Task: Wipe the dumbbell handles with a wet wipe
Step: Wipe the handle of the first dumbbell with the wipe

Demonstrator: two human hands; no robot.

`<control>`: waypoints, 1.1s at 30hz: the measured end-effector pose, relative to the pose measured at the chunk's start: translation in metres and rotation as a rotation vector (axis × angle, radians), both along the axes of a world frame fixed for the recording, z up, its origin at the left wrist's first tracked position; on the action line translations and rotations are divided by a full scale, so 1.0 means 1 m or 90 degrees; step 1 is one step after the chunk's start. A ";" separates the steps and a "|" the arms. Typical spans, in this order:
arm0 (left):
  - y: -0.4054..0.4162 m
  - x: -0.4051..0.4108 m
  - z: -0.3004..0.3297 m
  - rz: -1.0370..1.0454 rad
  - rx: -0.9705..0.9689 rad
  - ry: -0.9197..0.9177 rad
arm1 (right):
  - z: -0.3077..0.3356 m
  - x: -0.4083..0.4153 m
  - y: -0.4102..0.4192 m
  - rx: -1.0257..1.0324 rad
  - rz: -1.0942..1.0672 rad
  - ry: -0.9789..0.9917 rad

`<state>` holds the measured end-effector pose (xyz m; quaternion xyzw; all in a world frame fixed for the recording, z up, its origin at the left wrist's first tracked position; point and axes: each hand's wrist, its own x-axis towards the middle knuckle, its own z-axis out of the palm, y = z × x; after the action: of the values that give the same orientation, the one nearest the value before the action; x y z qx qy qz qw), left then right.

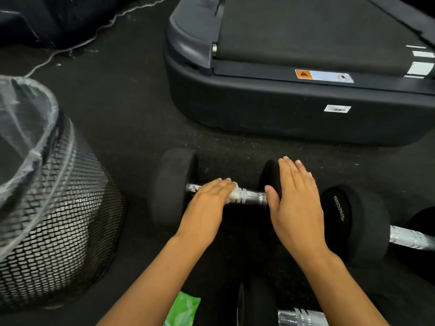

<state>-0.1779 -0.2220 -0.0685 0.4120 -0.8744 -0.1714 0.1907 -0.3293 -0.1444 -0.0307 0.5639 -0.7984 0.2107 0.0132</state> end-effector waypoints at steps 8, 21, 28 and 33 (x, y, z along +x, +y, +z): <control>0.011 0.005 -0.020 -0.042 -0.103 0.042 | -0.005 -0.002 -0.003 -0.039 -0.008 0.045; -0.002 -0.007 -0.019 -0.061 -0.121 0.083 | -0.010 -0.004 -0.004 -0.058 -0.013 0.067; 0.003 -0.018 -0.020 -0.047 -0.105 0.085 | -0.012 -0.002 -0.005 -0.078 -0.016 0.079; 0.011 -0.001 -0.027 -0.063 -0.099 0.083 | -0.010 -0.003 -0.004 -0.067 -0.010 0.064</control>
<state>-0.1789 -0.2113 -0.0959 0.3400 -0.8903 -0.1385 0.2695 -0.3322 -0.1483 -0.0404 0.5662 -0.7889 0.2235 0.0844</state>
